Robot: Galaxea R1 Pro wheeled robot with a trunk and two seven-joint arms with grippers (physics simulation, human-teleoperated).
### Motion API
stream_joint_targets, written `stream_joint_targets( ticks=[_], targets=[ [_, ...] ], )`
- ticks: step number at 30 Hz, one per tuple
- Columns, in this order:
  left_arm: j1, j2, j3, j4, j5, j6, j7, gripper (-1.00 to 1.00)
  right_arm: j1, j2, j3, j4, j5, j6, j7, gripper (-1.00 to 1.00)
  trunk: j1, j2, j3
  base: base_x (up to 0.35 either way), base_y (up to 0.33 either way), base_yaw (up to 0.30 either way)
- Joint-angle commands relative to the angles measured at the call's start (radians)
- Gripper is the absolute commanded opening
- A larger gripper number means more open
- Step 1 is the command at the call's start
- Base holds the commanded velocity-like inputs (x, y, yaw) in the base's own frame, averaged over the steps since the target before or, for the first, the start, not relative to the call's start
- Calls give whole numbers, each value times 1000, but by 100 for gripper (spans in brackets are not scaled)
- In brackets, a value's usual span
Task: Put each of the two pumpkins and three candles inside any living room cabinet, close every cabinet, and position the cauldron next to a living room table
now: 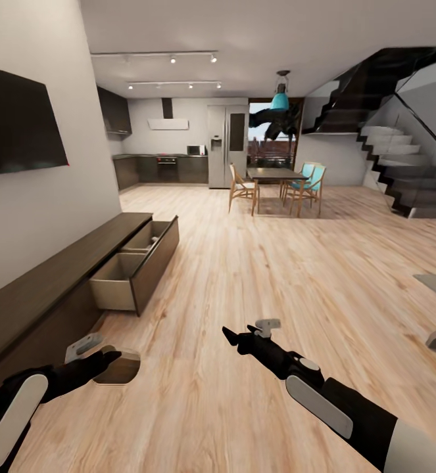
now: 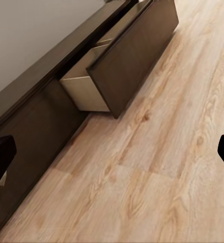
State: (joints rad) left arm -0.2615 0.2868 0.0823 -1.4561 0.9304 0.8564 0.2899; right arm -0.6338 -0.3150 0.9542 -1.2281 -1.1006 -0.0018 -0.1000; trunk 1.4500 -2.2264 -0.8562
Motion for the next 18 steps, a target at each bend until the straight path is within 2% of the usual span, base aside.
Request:
stream_joint_targets(
  ticks=[1, 5, 13, 18],
  targets=[
    [-1, 0, 0, -1, 13, 3, 9, -100, -1, -1, 3, -2, -7, 0, -7, 100, 0, 0, -1, 337, 0, 2],
    [-1, 0, 0, -1, 13, 3, 9, -100, -1, -1, 3, 1, -7, 0, -6, 100, 0, 0, -2, 337, 0, -29],
    [-1, 0, -1, -1, 14, 3, 8, -100, -2, -1, 4, 1, -7, -1, -6, 100, 0, 0, -6, 337, 2, -138],
    [-1, 0, -1, 0, 14, 3, 8, -100, -2, -1, 3, 4, -7, 0, -6, 100, 0, 0, -6, 325, 114, -10]
  ],
)
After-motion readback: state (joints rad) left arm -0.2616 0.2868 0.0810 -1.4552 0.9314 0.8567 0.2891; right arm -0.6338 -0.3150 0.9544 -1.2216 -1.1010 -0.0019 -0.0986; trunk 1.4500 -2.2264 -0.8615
